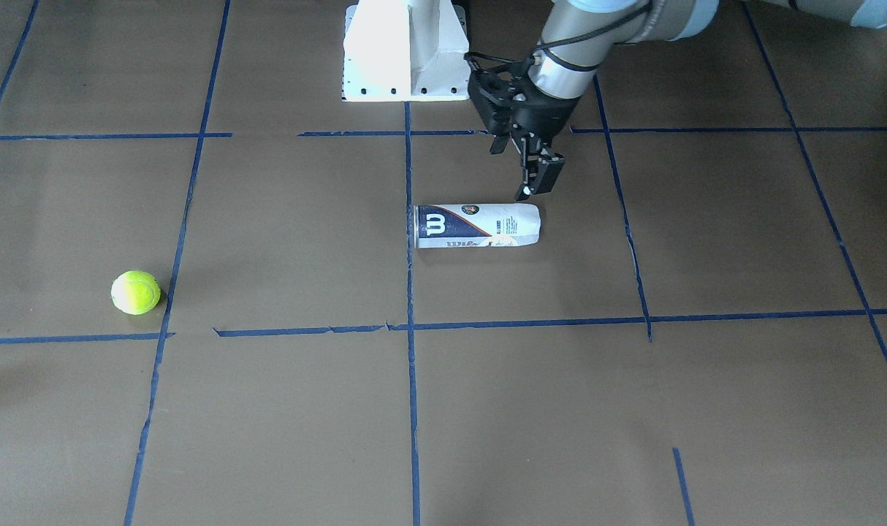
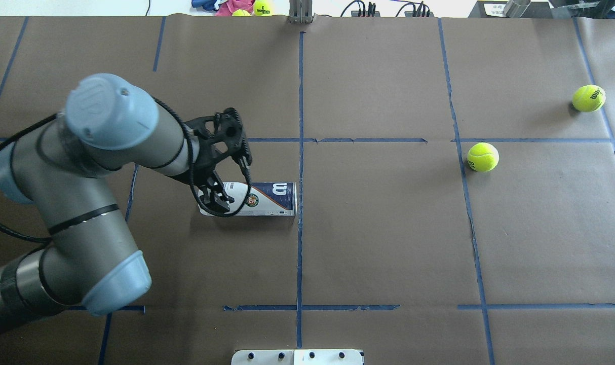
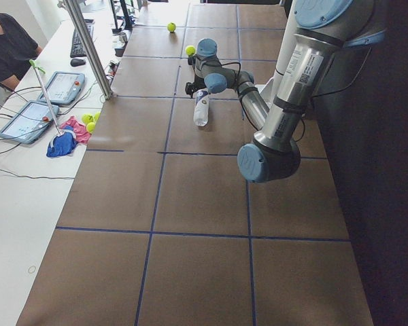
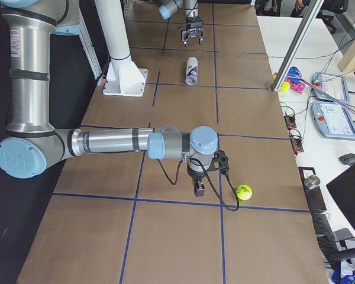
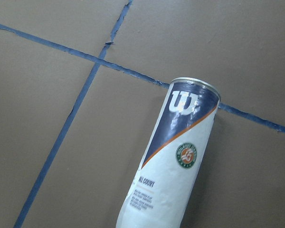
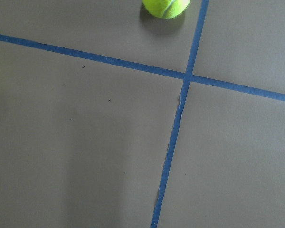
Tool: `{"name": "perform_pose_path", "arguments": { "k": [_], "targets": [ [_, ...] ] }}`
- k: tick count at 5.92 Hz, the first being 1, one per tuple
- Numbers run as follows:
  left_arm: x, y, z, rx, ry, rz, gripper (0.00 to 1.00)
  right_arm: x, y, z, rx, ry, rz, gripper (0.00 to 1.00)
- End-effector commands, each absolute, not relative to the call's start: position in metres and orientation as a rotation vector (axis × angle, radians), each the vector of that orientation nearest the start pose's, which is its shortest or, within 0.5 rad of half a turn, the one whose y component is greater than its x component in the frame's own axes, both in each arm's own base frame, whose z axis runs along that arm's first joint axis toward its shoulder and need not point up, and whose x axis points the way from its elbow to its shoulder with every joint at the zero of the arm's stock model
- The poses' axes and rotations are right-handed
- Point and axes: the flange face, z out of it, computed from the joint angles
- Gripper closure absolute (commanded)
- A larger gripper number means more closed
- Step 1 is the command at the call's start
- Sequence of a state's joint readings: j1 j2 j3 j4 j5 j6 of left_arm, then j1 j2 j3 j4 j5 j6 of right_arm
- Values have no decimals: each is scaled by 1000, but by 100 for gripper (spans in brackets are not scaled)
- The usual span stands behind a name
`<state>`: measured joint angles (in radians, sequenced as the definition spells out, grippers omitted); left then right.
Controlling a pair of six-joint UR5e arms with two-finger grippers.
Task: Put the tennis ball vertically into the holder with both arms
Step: 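Reach the left gripper to the white Wilson can and grasp it, then lift the can with the left gripper and turn it upright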
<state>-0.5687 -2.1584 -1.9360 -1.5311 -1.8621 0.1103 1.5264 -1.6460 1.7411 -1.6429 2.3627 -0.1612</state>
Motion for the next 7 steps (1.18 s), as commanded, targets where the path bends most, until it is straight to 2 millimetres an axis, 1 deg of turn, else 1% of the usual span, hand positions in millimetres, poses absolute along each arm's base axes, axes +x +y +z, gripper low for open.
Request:
{"name": "perform_pose_path", "arguments": {
  "k": [1, 2, 3, 4, 5, 6, 7],
  "targets": [
    [522, -425, 135, 725, 560, 1232, 0, 42, -462, 617, 68, -792, -204, 0],
    [556, -442, 131, 682, 529, 1245, 0, 42, -463, 616, 70, -792, -204, 0],
    [575, -443, 130, 687, 451, 1297, 0, 42, -463, 615, 70, -792, -204, 0],
    [592, -426, 135, 644, 426, 1334, 0, 42, -463, 615, 71, -792, -205, 0],
    [605, -421, 147, 634, 376, 1341, 0, 42, -463, 615, 71, -793, -205, 0],
    [611, -415, 148, 634, 365, 1347, 0, 42, -463, 615, 71, -793, -205, 0],
    [613, -414, 147, 637, 363, 1349, 0, 42, -463, 616, 70, -793, -204, 0]
  ]
}}
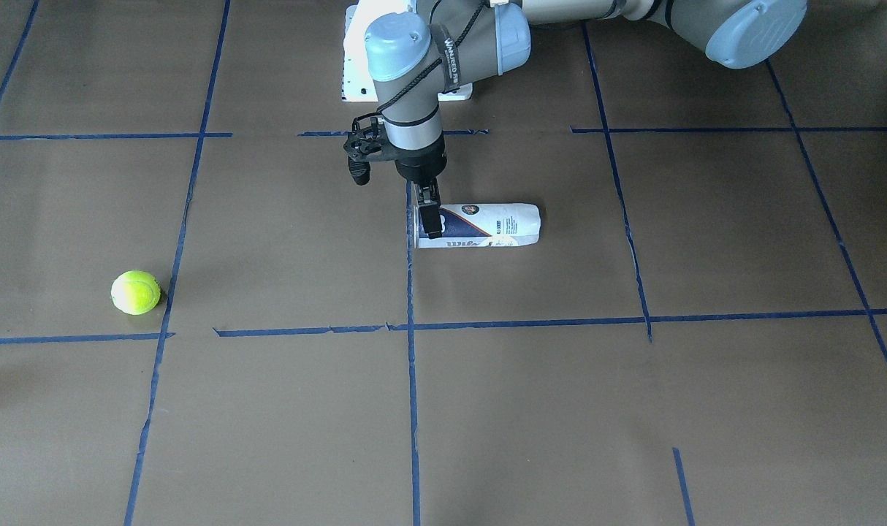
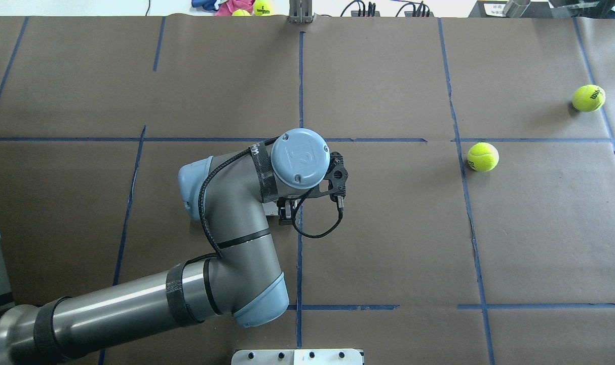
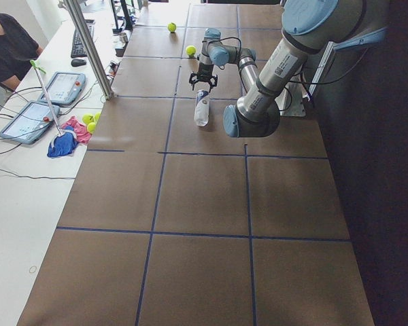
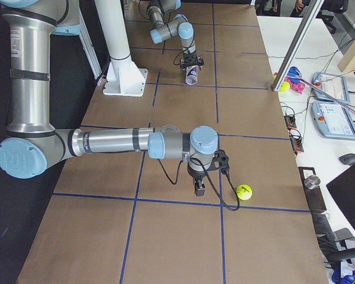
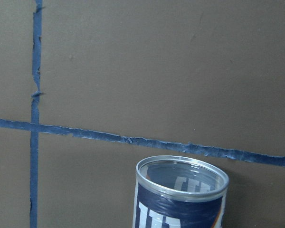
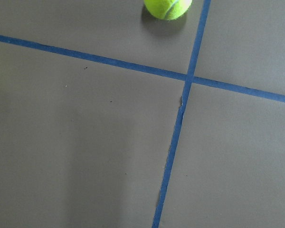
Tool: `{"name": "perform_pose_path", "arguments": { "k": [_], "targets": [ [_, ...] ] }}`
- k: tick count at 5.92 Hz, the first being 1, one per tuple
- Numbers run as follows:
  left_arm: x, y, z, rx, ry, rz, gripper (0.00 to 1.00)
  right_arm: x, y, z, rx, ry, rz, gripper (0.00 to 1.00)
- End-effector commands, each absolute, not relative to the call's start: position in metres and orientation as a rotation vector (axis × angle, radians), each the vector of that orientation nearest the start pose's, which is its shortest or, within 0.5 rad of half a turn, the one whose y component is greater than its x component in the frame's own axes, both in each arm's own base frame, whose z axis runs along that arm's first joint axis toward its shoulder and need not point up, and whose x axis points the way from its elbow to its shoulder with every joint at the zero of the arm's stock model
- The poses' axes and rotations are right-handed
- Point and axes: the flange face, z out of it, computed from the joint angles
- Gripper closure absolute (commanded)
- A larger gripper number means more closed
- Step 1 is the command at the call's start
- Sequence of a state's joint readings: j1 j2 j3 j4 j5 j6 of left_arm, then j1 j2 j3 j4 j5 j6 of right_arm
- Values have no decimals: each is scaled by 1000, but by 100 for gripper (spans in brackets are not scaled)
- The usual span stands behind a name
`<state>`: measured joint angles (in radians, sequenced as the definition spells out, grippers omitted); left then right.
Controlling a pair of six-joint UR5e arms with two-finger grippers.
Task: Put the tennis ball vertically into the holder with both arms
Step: 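Lift the can with the left gripper and turn it upright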
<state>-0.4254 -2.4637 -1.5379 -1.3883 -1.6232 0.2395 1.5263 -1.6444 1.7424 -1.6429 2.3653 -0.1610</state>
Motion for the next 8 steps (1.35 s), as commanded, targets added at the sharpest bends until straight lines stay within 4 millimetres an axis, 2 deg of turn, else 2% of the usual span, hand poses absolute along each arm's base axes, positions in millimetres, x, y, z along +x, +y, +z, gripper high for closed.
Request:
{"name": "perform_pose_path", "arguments": {
  "k": [1, 2, 3, 8],
  "targets": [
    [617, -418, 154, 631, 340, 1345, 0, 42, -463, 615, 70, -793, -204, 0],
    [625, -416, 160, 620, 338, 1351, 0, 42, -463, 616, 68, -793, -204, 0],
    [630, -410, 157, 622, 345, 1355, 0, 41, -463, 616, 68, -793, -205, 0],
    [644, -414, 179, 615, 331, 1366, 0, 40, -464, 615, 69, -794, -208, 0]
  ]
}}
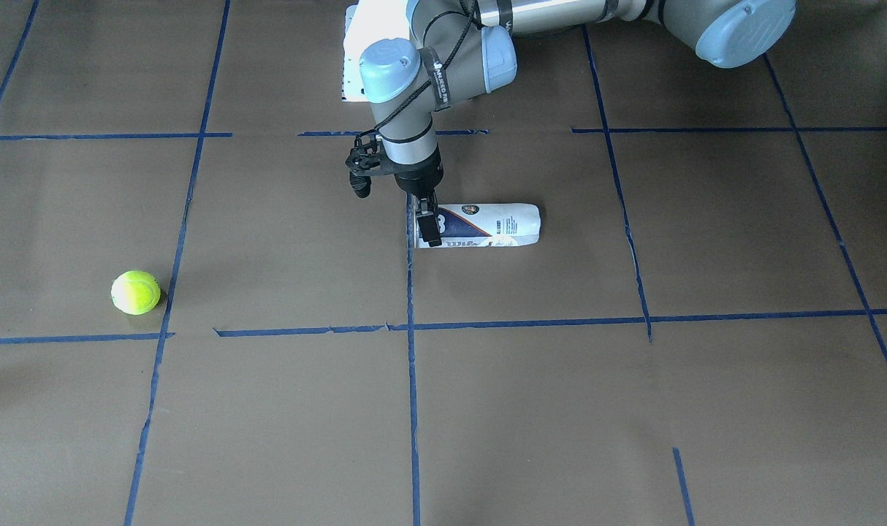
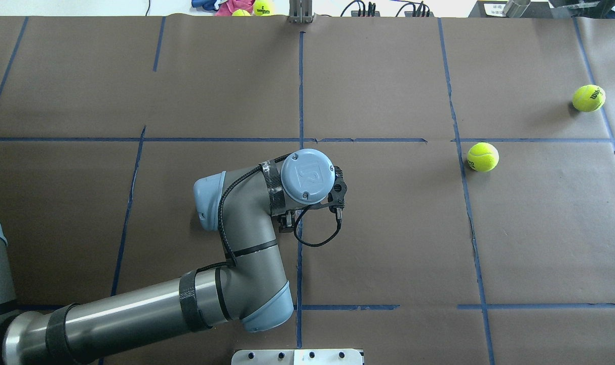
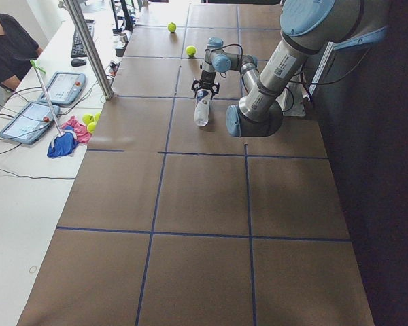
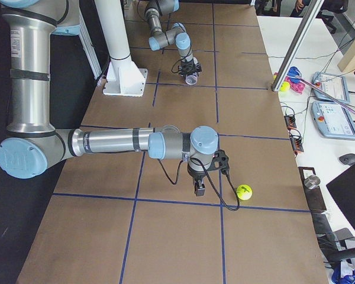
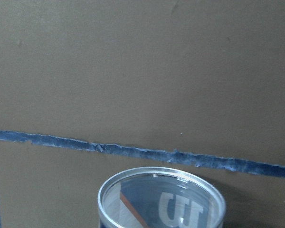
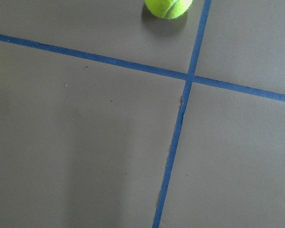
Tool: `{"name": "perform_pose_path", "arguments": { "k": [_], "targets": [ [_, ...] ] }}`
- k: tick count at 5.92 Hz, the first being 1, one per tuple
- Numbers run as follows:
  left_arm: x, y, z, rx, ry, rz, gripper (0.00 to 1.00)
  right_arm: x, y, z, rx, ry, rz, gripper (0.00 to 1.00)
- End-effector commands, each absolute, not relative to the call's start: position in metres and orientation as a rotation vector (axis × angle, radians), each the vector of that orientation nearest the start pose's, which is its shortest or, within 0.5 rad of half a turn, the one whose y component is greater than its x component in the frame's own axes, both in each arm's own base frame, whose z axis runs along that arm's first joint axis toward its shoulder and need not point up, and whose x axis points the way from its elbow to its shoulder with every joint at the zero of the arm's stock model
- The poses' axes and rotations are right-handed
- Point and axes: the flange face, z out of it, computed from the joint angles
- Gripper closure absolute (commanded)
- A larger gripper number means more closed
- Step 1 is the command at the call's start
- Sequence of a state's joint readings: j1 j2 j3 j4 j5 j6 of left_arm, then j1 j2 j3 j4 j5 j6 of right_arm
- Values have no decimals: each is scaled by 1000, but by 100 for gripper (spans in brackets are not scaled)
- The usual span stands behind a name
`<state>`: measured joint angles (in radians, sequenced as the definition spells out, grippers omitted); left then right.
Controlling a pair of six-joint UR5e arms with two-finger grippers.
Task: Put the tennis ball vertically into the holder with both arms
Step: 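Lift the can with the left gripper and turn it upright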
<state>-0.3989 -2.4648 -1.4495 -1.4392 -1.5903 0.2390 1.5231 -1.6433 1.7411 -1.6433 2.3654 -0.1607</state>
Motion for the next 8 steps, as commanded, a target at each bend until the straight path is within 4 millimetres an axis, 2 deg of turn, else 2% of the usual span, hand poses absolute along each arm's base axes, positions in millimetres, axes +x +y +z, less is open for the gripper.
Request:
{"name": "perform_pose_path", "arguments": {
  "k": [1, 6, 8],
  "targets": [
    [647, -415, 183, 615, 332, 1367, 0, 40, -464, 615, 67, -794, -207, 0],
    [650, -419, 199, 635, 317, 1360, 8, 38, -464, 615, 67, -794, -211, 0],
    [650, -420, 197, 663, 314, 1349, 20, 38, -464, 615, 66, -794, -210, 0]
  ]
}}
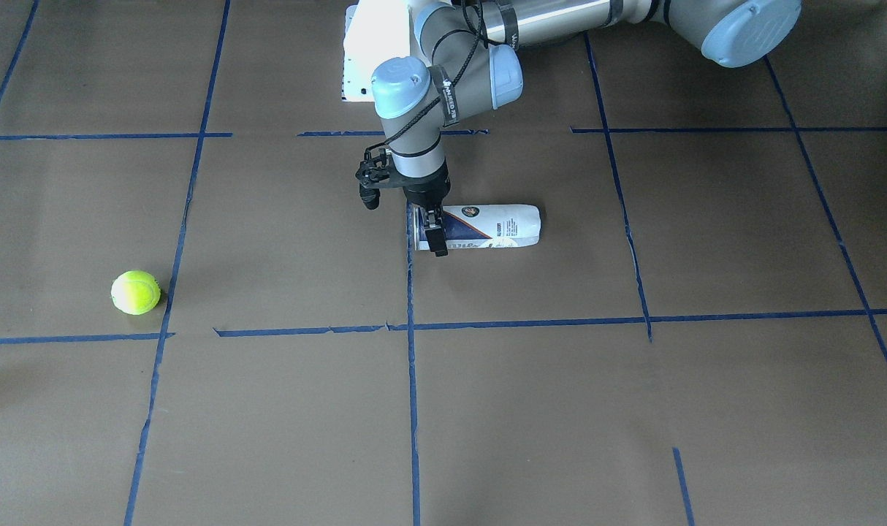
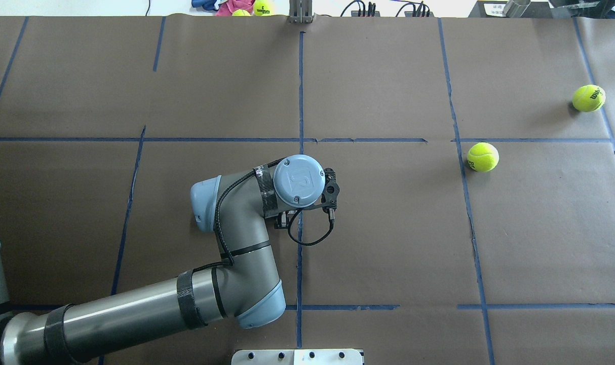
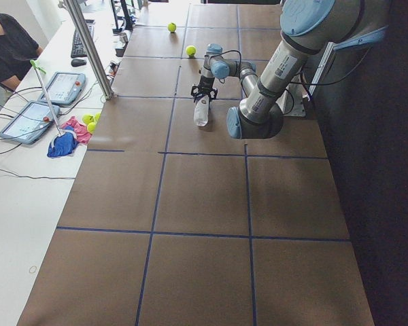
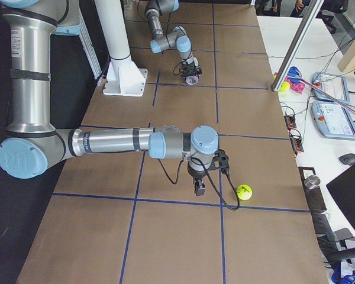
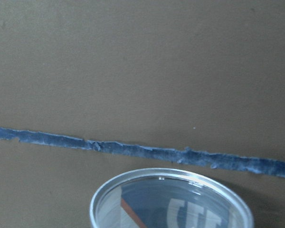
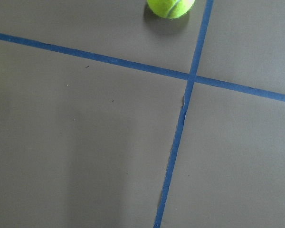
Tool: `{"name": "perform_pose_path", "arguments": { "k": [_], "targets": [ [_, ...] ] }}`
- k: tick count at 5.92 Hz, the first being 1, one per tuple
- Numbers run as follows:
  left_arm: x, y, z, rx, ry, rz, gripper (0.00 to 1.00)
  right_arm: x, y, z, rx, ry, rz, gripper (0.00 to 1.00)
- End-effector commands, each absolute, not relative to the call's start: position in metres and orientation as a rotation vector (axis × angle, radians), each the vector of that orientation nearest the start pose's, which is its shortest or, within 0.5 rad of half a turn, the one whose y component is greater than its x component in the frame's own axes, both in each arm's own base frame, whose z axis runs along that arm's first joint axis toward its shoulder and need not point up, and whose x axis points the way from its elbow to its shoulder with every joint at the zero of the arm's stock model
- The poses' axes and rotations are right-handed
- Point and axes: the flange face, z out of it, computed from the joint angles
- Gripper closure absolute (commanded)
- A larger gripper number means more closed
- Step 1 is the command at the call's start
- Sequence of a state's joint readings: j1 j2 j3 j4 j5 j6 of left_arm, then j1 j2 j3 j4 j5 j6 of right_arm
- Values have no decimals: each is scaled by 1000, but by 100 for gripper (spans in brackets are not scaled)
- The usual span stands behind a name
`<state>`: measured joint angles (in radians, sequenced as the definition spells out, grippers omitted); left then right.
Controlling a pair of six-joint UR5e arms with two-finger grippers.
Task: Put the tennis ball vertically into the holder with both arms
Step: 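Lift the can with the left gripper and turn it upright, then hold the upright can open end up with the left gripper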
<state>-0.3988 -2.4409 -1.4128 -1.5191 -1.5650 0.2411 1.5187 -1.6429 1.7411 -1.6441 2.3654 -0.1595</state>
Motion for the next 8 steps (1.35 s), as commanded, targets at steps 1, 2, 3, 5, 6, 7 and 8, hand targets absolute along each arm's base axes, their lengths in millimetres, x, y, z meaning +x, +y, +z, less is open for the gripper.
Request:
{"name": "perform_pose_path", "arguments": {
  "k": [1, 2, 3, 5, 6, 7, 8],
  "targets": [
    [650, -420, 197, 670, 315, 1347, 27, 38, -464, 615, 66, -794, -210, 0],
    [648, -421, 195, 675, 319, 1344, 27, 38, -464, 615, 66, -794, -210, 0],
    [642, -423, 178, 751, 355, 1319, 27, 38, -464, 614, 69, -794, -211, 0],
    [596, -436, 113, 985, 499, 1135, 26, 37, -464, 613, 73, -803, -216, 0],
    [572, -446, 92, 1110, 626, 968, 26, 37, -464, 610, 79, -811, -219, 0],
    [555, -453, 75, 1195, 736, 838, 25, 35, -465, 609, 81, -813, -227, 0],
    [541, -453, 72, 1259, 865, 705, 25, 33, -466, 611, 136, -810, -250, 0]
  ]
}}
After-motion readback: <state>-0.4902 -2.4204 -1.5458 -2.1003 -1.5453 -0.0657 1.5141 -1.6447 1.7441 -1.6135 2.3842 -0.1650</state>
